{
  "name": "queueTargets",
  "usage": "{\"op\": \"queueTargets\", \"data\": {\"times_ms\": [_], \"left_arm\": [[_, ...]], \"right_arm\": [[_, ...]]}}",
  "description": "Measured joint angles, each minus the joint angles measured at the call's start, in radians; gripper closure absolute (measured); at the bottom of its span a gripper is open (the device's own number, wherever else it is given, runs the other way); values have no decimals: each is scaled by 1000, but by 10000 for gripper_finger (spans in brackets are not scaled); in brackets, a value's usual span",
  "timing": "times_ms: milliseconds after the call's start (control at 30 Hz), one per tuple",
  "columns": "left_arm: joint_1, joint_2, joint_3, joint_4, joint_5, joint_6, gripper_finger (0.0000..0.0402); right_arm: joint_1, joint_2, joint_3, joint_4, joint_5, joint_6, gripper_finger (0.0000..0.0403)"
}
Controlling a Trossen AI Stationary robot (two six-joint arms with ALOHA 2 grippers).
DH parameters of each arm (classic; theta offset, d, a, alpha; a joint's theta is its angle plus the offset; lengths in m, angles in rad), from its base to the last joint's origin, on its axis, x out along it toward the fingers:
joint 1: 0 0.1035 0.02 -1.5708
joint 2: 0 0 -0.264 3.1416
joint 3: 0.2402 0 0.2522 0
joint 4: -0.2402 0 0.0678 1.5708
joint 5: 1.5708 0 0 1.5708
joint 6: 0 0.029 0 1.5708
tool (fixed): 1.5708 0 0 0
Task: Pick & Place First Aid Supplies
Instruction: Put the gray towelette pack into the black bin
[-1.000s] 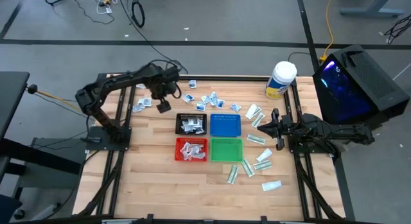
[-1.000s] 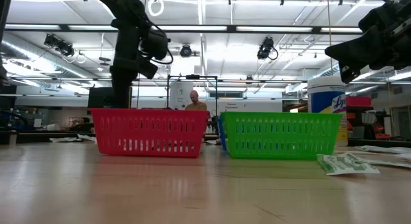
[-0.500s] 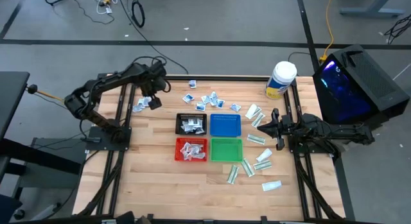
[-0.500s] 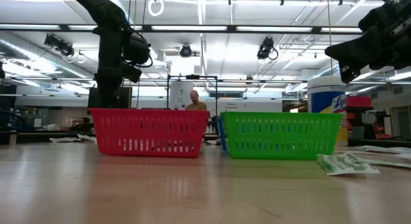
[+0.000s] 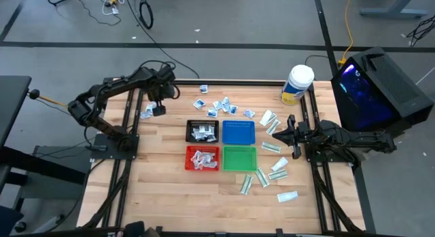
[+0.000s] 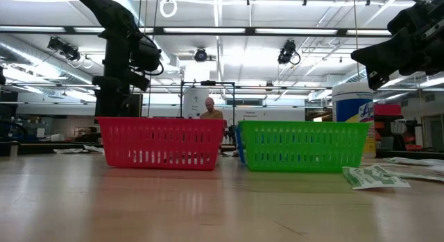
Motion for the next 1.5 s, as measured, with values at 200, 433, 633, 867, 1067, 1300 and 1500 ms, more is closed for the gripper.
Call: {"op": "queueTargets", "data": {"times_ms": [200, 433, 633, 867, 1067, 1300, 1500], "left_arm": [[39, 0, 0, 1, 70, 20, 8], [114, 0, 0, 0, 59, 20, 9], [172, 3, 0, 37, 59, 19, 9], [156, 89, 0, 19, 59, 27, 10], [149, 171, 0, 21, 17, 46, 10], [101, 252, 0, 24, -81, 78, 10], [70, 303, 0, 36, -89, 70, 10]], "right_arm": [[0, 0, 0, 0, 0, 0, 385], [0, 0, 0, 0, 0, 0, 385], [0, 0, 0, 0, 0, 0, 385], [0, 0, 0, 0, 0, 0, 385], [0, 0, 0, 0, 0, 0, 385], [0, 0, 0, 0, 0, 0, 385], [0, 0, 0, 0, 0, 0, 385]]}}
